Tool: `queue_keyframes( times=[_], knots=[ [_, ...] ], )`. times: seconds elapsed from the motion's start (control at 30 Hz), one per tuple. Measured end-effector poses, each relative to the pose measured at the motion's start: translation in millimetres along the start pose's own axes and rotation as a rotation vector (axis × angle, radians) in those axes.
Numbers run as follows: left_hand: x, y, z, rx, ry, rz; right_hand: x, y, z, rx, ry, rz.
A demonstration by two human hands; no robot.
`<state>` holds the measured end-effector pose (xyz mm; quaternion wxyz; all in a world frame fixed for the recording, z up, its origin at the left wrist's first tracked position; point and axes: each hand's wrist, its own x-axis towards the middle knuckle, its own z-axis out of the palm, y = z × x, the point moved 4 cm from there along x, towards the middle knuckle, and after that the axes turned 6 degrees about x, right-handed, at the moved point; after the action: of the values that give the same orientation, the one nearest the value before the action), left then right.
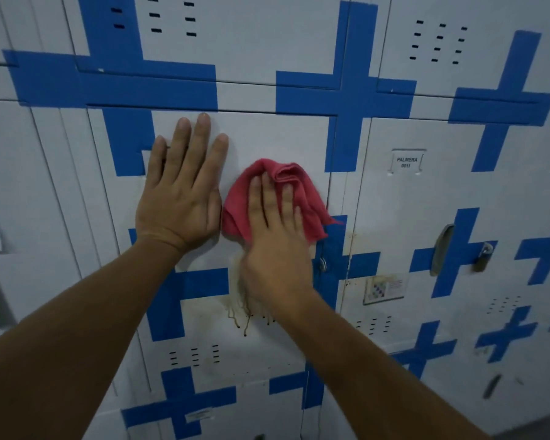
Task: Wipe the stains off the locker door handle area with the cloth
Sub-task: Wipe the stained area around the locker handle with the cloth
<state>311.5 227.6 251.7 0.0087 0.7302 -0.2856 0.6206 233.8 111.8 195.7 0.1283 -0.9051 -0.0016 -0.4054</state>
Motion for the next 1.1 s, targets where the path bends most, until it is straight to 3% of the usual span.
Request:
queue_keyframes(
  times=[0.07,0.17,0.3,0.43,0.53,0.67,0.8,0.97,1.1],
  knots=[
    [0.1,0.0,0.3,0.008,-0.001,0.003,-3.9,28.7,-13.3,-0.085,0.013,0.007],
    [-1.3,-0.1,0.8,0.016,0.0,-0.006,-10.5,75.6,-33.5,-0.08,0.08,0.234],
    [-0.6,1.0,0.8,0.023,-0.001,-0.007,-2.3,55.3,-22.7,0.004,0.112,0.421],
    [0.0,1.1,0.6,0.012,0.008,-0.006,-5.1,-12.8,9.1,0.047,0.008,0.065],
    [-1.1,0.5,1.4,0.014,0.02,0.001,-5.2,-0.3,6.8,-0.052,-0.057,-0.105],
    [-1.2,0.0,0.7,0.027,0.022,-0.004,-13.7,50.9,-12.9,-0.09,-0.031,0.015],
    [-1.2,1.2,0.4,0.027,0.02,-0.003,-44.3,51.8,13.5,-0.039,-0.048,0.115],
    [-1.3,0.8,-0.6,0.031,0.023,-0.006,-106.4,62.5,64.3,-0.215,-0.219,0.095],
    [-1.8,0.9,0.5,0.041,0.004,-0.012,-98.6,58.9,51.7,-0.232,-0.19,0.065]
  ],
)
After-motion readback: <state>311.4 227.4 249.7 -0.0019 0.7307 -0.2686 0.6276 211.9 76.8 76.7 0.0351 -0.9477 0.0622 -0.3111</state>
